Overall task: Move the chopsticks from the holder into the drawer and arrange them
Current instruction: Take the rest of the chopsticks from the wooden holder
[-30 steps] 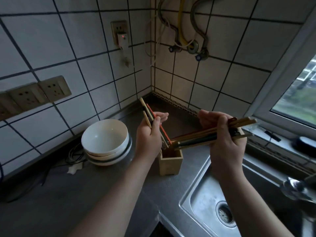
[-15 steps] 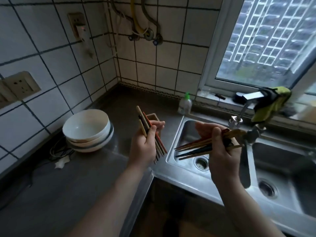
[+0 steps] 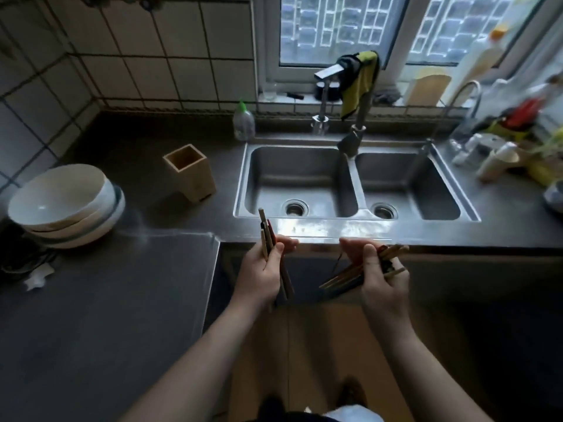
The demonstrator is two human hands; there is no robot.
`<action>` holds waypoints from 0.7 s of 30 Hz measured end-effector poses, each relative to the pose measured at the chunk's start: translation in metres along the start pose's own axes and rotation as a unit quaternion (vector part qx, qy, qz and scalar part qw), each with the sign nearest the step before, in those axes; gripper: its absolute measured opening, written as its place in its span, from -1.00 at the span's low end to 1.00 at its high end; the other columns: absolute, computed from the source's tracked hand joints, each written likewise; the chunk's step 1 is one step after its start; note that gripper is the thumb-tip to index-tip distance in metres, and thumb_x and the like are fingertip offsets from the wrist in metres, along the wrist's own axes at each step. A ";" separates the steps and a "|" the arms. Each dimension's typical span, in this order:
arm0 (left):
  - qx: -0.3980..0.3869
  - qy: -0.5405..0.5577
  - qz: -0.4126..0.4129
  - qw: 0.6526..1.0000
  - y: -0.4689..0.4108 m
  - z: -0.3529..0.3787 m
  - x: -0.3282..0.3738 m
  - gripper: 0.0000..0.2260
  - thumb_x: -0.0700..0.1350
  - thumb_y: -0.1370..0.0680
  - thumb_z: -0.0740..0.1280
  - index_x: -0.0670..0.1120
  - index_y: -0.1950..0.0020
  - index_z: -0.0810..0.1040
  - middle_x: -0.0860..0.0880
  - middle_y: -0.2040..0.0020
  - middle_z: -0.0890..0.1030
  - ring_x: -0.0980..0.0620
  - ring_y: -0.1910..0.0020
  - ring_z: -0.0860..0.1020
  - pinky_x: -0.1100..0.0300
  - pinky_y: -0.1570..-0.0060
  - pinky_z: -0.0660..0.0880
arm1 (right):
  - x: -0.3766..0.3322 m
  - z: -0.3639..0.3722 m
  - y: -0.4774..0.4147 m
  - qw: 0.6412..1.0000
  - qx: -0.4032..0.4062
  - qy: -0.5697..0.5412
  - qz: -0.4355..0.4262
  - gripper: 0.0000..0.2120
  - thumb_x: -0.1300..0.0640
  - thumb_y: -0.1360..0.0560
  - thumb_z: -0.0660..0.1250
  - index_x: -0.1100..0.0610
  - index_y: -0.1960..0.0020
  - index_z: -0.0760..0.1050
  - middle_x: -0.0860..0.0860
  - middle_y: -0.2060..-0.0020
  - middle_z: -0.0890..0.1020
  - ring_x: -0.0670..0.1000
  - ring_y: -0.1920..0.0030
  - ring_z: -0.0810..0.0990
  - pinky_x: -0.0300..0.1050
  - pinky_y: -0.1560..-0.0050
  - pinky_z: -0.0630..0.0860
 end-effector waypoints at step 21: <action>-0.384 -0.033 0.010 0.923 0.209 0.414 0.031 -0.82 -0.12 -0.65 0.21 0.06 -0.07 0.61 0.09 -0.05 0.67 0.13 -0.12 0.61 -0.06 -0.17 0.54 | -0.025 -0.447 0.170 0.937 0.328 0.116 -0.009 -0.66 -0.14 -0.58 0.16 0.03 0.02 0.63 0.02 0.03 0.70 0.06 -0.07 0.66 0.04 -0.17 0.54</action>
Point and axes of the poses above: each hand's wrist, its own y-axis away from the middle knuckle, its own z-axis out of the palm, x = y × z, the point moved 1 cm from there along -y, towards the middle knuckle
